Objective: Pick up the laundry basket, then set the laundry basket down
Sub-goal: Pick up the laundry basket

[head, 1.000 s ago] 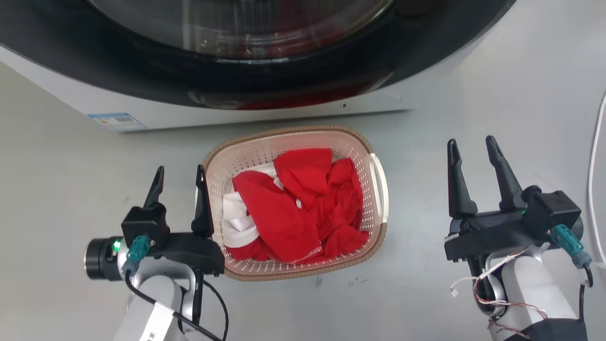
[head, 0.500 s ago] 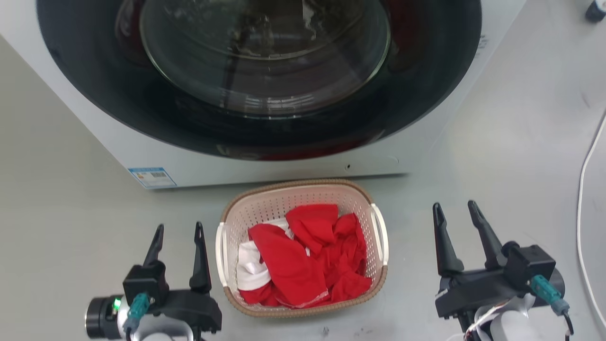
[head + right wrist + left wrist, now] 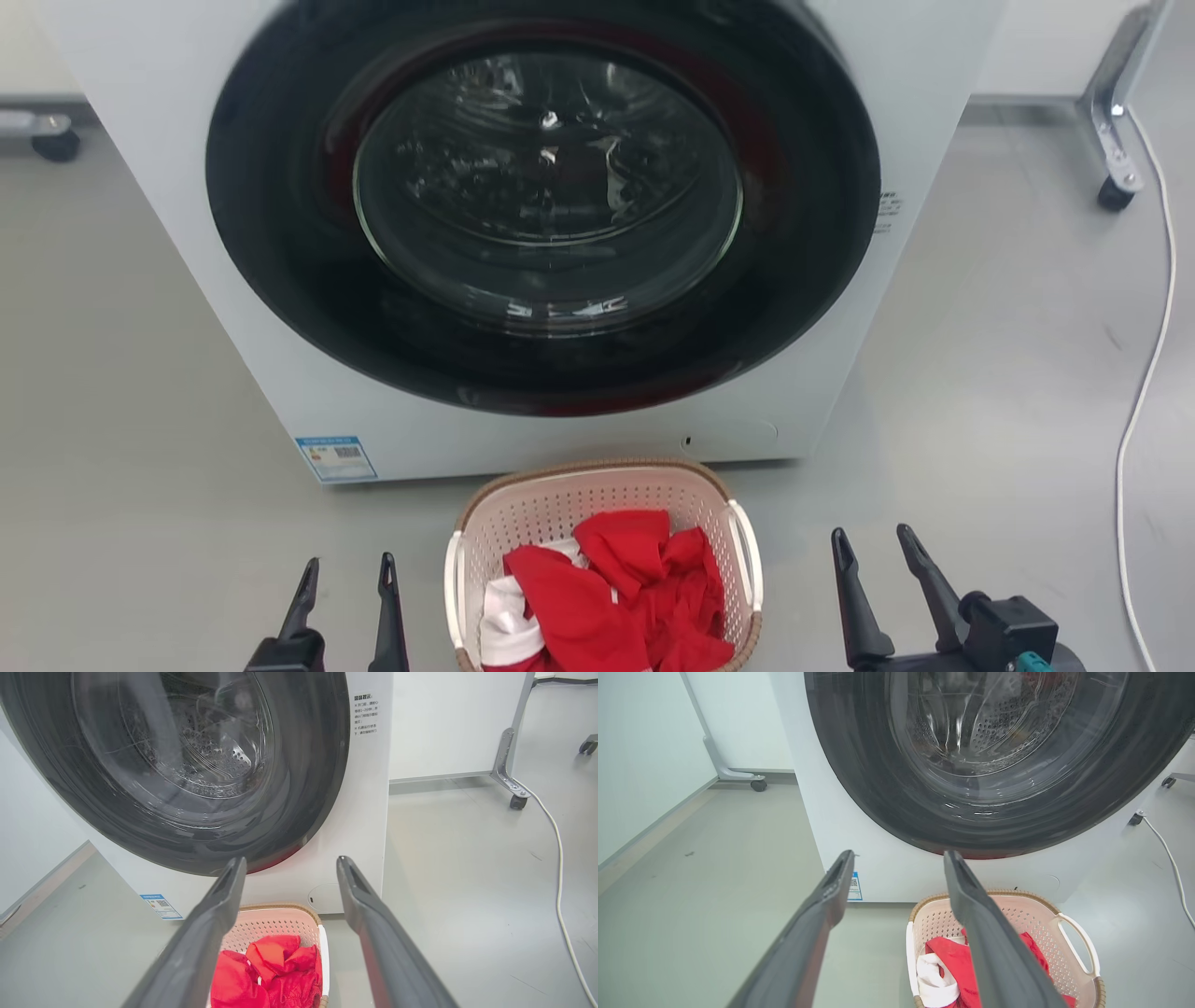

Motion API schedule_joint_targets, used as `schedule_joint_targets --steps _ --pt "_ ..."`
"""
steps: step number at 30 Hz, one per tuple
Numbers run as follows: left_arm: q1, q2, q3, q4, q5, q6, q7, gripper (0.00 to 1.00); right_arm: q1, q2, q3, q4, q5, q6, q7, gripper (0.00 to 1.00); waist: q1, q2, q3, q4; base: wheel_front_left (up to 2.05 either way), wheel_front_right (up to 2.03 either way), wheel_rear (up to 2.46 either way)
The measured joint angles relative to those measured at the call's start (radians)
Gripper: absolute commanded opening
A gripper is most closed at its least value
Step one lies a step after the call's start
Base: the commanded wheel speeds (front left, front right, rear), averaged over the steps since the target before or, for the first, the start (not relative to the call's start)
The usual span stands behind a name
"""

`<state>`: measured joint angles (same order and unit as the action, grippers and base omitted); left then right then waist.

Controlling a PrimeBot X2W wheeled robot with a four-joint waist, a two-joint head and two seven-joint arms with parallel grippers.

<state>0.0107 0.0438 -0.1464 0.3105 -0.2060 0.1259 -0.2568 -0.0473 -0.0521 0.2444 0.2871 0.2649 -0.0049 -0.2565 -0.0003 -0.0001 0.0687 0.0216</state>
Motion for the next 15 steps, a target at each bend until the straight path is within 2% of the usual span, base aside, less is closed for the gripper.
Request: schedule_joint_targets --steps 7,15 --pt "0.042 0.002 0.011 -0.071 0.028 0.000 0.000 1.00 0.028 0.001 0.006 -0.041 0.000 -0.013 0.000 1.00 0.0001 -0.0001 -0.063 0.000 0.00 0.00 0.00" --pt "0.072 0.003 0.012 -0.125 0.039 0.000 0.000 1.00 0.042 0.002 0.008 -0.061 0.000 -0.022 0.000 1.00 0.0002 0.0001 -0.082 -0.003 0.00 0.00 0.00"
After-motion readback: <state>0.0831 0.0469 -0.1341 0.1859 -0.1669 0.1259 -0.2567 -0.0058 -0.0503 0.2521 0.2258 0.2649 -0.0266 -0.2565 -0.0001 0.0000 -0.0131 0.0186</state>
